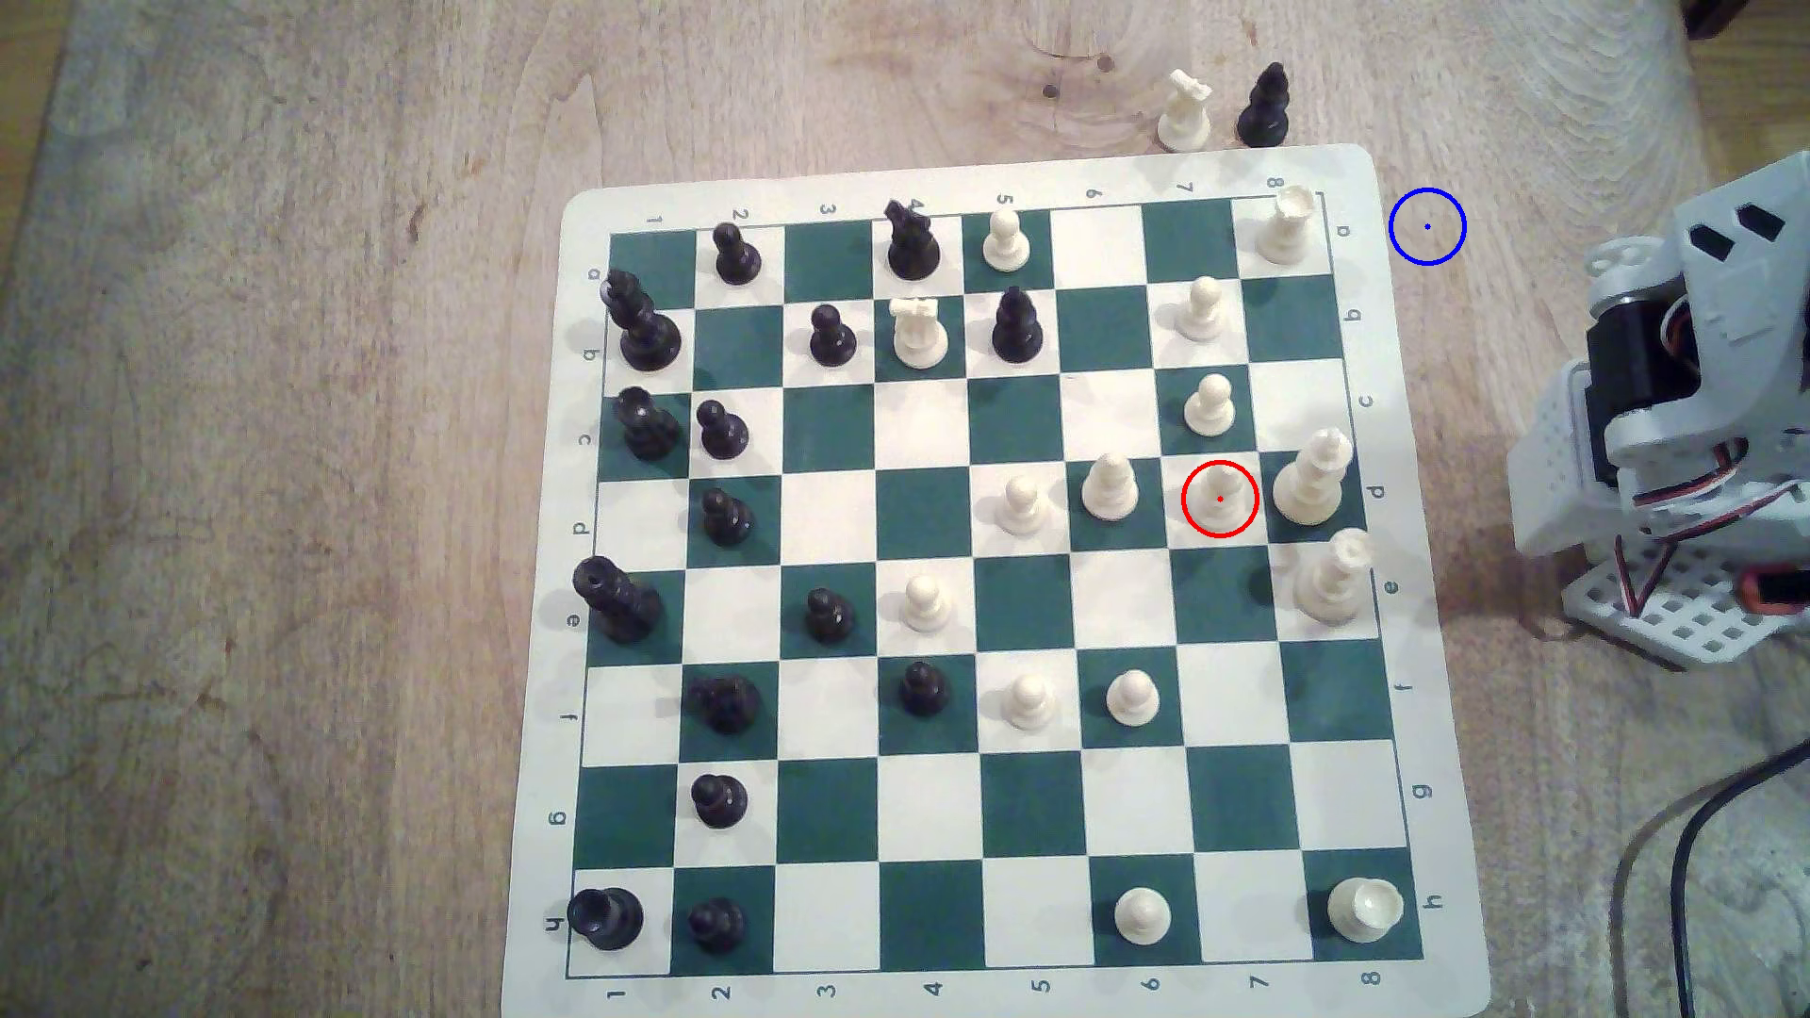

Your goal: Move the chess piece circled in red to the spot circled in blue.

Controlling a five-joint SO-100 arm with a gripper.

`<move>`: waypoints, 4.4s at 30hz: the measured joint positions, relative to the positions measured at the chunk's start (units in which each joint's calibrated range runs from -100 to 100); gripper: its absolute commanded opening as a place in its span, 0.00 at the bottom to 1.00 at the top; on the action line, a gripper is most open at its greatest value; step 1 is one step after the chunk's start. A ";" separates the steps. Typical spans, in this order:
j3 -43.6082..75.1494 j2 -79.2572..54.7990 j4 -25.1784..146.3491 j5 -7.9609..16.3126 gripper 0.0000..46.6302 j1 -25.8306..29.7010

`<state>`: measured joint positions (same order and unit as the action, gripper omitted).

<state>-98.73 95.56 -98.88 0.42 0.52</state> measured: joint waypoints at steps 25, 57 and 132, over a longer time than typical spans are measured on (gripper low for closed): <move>17.98 0.00 116.57 0.59 0.12 -4.20; 50.61 -41.64 173.47 10.65 0.25 -3.39; 41.57 -61.67 159.76 9.33 0.01 -0.66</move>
<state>-57.16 33.89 60.88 9.74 -0.15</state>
